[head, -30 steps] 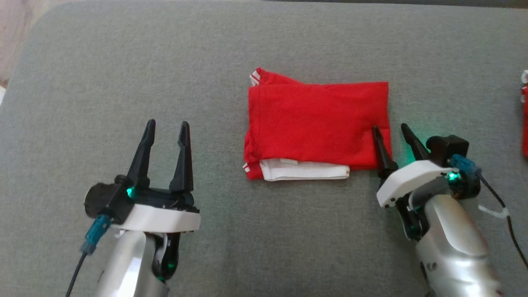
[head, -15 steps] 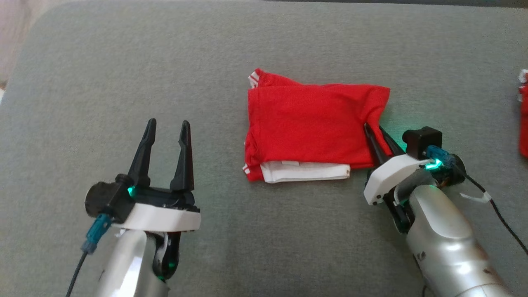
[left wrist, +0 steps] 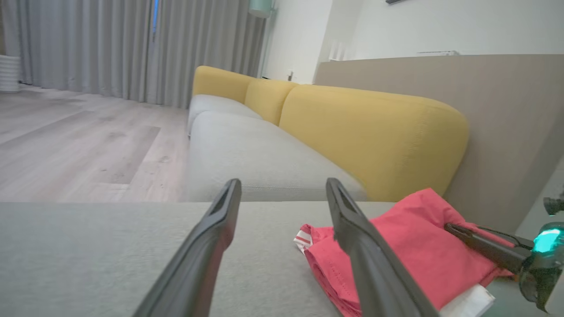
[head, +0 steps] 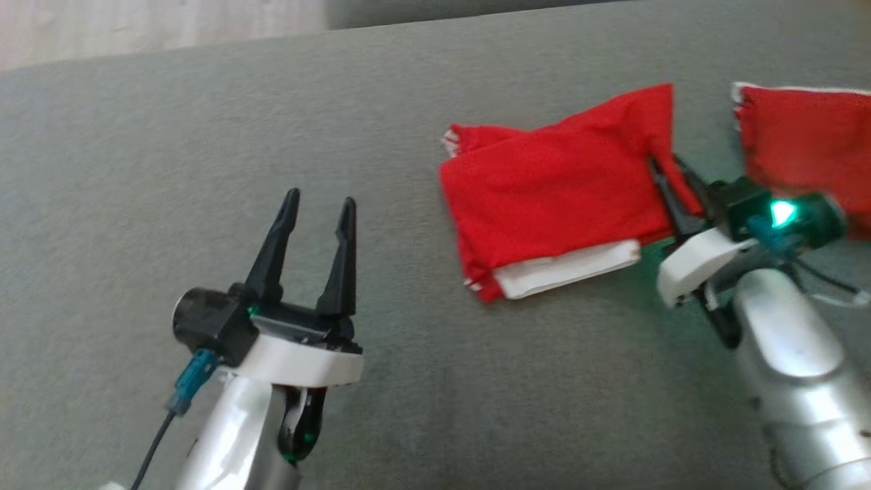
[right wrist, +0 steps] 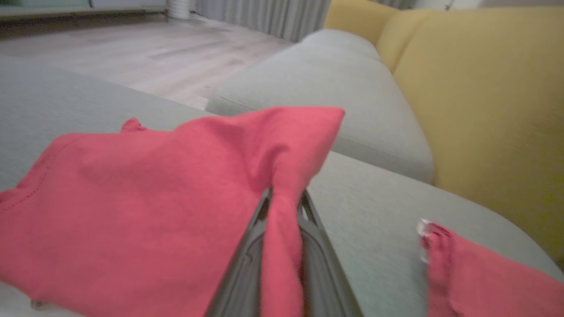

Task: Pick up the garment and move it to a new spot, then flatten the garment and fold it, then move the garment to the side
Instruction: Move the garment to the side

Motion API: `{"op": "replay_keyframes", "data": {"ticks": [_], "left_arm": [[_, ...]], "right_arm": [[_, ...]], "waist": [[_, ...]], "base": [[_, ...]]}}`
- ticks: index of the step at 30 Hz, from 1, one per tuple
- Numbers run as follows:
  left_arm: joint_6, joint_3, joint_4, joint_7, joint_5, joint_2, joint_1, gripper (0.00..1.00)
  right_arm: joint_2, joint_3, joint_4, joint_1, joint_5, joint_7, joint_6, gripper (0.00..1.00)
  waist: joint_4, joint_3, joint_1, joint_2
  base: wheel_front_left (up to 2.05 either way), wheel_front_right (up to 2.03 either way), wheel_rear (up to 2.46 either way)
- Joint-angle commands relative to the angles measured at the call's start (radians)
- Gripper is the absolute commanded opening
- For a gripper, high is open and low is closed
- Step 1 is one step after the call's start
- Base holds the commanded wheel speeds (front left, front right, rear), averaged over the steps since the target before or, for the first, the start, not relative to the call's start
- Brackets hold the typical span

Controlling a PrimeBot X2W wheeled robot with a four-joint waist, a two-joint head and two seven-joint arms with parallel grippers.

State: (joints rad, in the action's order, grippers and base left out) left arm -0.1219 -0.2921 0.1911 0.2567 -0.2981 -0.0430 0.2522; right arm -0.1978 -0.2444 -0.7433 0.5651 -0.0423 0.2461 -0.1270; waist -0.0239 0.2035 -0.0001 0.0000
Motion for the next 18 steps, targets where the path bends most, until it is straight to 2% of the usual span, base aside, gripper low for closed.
{"op": "replay_keyframes", "data": {"ticks": [1,6,12,18], "left_arm": [[0.009,0.016,-0.039,0.005,0.007,-0.007,0.056,1.0],[0.014,-0.002,-0.049,0.005,0.01,-0.007,0.081,1.0],[0.011,-0.004,-0.05,0.005,0.019,-0.007,0.113,1.0],[0.003,0.001,-0.039,0.005,0.029,-0.007,0.145,1.0]], "right_arm": [[-0.04,-0.015,0.054,0.046,0.002,-0.01,-0.004,0.0],[-0.174,0.002,0.127,0.077,0.037,-0.072,-0.004,0.0],[-0.321,0.044,0.164,0.098,0.1,-0.141,-0.004,0.0],[-0.383,0.102,0.114,0.121,0.124,-0.169,-0.004,0.0]], "waist": [[-0.054,0.004,0.0001,0.0],[-0.107,0.033,0.0001,0.0],[-0.134,0.085,0.0001,0.0],[-0.128,0.138,0.0001,0.0]], "base": [[0.0,0.0,0.0],[0.0,0.0,0.0],[0.0,0.0,0.0],[0.0,0.0,0.0]]}}
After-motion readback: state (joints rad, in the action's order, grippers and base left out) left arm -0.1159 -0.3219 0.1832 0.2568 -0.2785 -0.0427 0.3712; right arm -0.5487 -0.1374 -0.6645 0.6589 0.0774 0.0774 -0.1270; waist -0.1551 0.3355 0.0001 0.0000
